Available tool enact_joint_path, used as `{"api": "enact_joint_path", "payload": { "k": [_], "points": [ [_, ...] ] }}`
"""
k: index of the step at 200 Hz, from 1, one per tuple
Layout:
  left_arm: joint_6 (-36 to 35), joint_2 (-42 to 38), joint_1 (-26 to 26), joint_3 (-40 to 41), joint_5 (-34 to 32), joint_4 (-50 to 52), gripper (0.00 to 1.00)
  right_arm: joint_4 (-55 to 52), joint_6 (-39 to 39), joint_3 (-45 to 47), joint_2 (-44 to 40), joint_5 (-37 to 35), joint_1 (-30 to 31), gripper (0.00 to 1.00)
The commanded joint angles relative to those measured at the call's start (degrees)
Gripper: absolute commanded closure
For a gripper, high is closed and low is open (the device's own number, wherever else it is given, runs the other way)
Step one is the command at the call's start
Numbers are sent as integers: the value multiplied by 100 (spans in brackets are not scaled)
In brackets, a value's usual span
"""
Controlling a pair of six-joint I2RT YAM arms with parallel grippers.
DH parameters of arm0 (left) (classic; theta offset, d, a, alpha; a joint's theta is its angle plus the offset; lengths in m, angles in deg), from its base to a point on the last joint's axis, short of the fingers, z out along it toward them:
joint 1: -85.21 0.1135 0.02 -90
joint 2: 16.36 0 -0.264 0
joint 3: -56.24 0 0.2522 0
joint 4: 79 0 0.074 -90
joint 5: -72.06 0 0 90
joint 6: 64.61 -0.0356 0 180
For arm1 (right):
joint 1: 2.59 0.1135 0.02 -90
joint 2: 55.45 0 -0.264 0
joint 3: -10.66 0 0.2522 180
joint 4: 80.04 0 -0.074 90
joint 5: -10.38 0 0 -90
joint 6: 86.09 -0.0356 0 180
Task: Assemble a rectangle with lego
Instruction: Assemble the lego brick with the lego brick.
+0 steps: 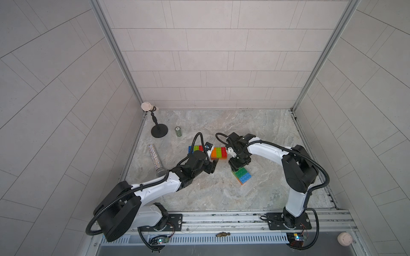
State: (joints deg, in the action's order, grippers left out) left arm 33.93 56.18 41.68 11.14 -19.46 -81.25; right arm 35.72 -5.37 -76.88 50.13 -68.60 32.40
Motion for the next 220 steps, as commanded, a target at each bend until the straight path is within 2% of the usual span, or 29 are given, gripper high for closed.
{"api": "enact_joint_path", "payload": {
  "k": [1, 62, 90, 158, 184, 203, 220],
  "points": [
    [-76, -36, -20, -9, -42, -85, 24, -95, 3, 582, 262, -289, 36, 82],
    [-188, -39, -22, -101, -72, 0, 24, 89, 16, 798, 560, -474, 49, 100],
    [-253, -81, -15, -128, -103, 73, 24, 111, -35, 934, 803, -1198, 217, 100],
    [-364, -108, -3, -192, -273, 172, 24, -198, -159, 568, 1572, -1405, 291, 100],
    [-114, -330, 19, -10, -776, 192, 24, -196, 18, 403, 1447, -1458, 304, 100],
    [83, -378, 181, -132, -875, 525, 24, -222, 395, -108, 1132, -1315, 329, 100],
    [410, -358, 449, -461, -867, 1235, 24, -404, 760, -597, 984, -960, 388, 87]
  ]
}}
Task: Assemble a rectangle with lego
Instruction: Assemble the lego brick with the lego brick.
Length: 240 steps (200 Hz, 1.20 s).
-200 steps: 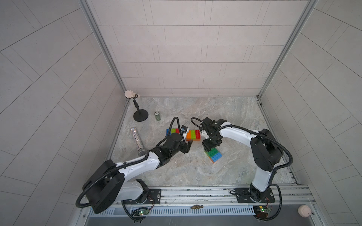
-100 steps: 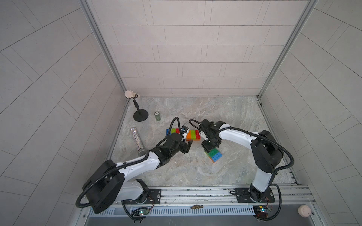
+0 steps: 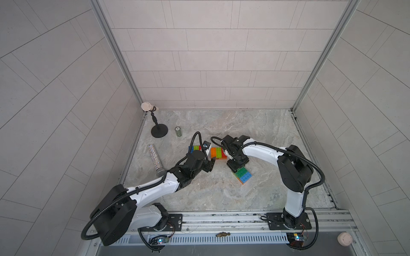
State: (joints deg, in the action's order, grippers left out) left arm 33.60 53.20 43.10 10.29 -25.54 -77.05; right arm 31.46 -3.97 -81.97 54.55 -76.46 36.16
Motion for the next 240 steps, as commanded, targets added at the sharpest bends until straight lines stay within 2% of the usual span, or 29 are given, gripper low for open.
{"api": "enact_joint_path", "payload": {
  "k": [1, 13, 30, 72, 94, 144, 177, 213, 240],
  "points": [
    [470, -63, 325, -394, -251, 858, 24, 10, 638, -108, 542, -157, 16, 86],
    [711, -57, 541, -541, -176, 1273, 24, -219, 821, -365, 603, -136, 82, 72],
    [1029, -16, 768, -696, -56, 1737, 24, -579, 986, -654, 780, -585, 228, 55],
    [964, 471, 783, -1431, 466, 2806, 24, -921, 1053, -1016, 714, -959, 450, 37],
    [887, 530, 785, -1474, 576, 2842, 24, -1053, 1059, -1128, 639, -931, 466, 30],
    [946, 405, 783, -1308, 742, 2553, 24, -1253, 1088, -1370, 459, -937, 533, 25],
    [1058, 331, 783, -1306, 750, 2582, 24, -1256, 730, -1380, 75, -805, 504, 26],
    [1035, 494, 767, -1277, 1366, 2245, 26, -642, -704, -485, -948, -190, 176, 31],
    [1148, 869, 554, -1486, 1673, 2175, 27, 165, -2704, 783, -2073, 291, -308, 34]
  ]
}}
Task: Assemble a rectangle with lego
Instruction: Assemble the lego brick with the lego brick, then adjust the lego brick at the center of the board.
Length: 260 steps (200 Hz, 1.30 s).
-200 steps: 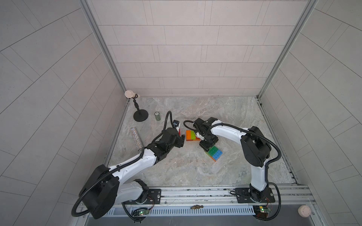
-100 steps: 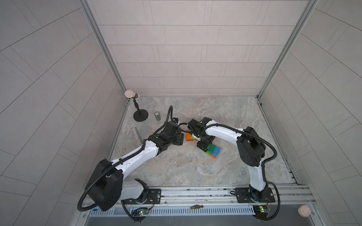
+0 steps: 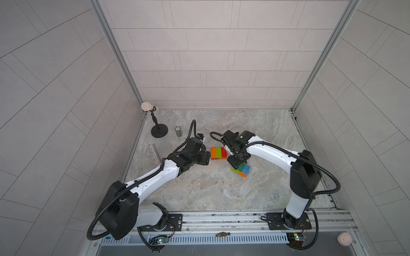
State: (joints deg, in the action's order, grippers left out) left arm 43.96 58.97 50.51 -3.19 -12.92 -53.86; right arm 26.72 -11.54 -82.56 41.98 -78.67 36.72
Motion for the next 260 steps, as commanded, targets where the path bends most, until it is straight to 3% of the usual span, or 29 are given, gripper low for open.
{"api": "enact_joint_path", "payload": {
  "k": [1, 26, 56, 104, 143, 260],
  "points": [
    [112, 308, -200, -149, 421, -144, 27, 666, -2047, 905, -841, 525, -381, 34],
    [171, 777, -564, -491, 620, -232, 26, 1668, -3564, 2242, -1909, 759, -813, 34],
    [373, 1485, -847, -1048, 1015, -235, 24, 2629, -4323, 3296, -2588, 1193, -1543, 32],
    [494, 2508, -1065, -1940, 1335, -65, 24, 3264, -4423, 3750, -2419, 1454, -1700, 33],
    [517, 2887, -1092, -2255, 1459, -48, 26, 3364, -4355, 3833, -2234, 1530, -1597, 37],
    [517, 2795, -1087, -1800, 1813, 21, 32, 3187, -4159, 4202, -2114, 1019, -827, 45]
  ]
}}
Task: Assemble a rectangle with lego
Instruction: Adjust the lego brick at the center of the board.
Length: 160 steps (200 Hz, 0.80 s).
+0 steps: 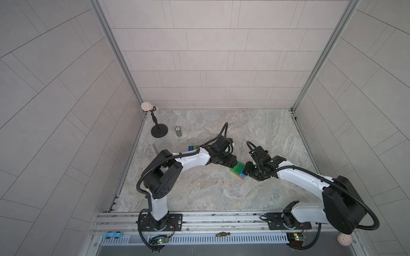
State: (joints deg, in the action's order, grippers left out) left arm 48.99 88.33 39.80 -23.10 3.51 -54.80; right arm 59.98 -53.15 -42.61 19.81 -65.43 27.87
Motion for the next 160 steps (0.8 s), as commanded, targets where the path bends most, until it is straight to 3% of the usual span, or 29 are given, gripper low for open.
{"api": "enact_joint_path", "payload": {
  "k": [1, 55, 160],
  "points": [
    [14, -141, -19, 202, 172, 124, 32, -139, 2, 206, 102, -309, 58, 45],
    [368, -71, -21, 522, 543, -342, 37, 31, 449, 130, 196, -287, -49, 50],
    [696, 435, -174, 171, 947, -780, 49, -324, 2580, -647, 1009, 682, -950, 52]
  ]
}}
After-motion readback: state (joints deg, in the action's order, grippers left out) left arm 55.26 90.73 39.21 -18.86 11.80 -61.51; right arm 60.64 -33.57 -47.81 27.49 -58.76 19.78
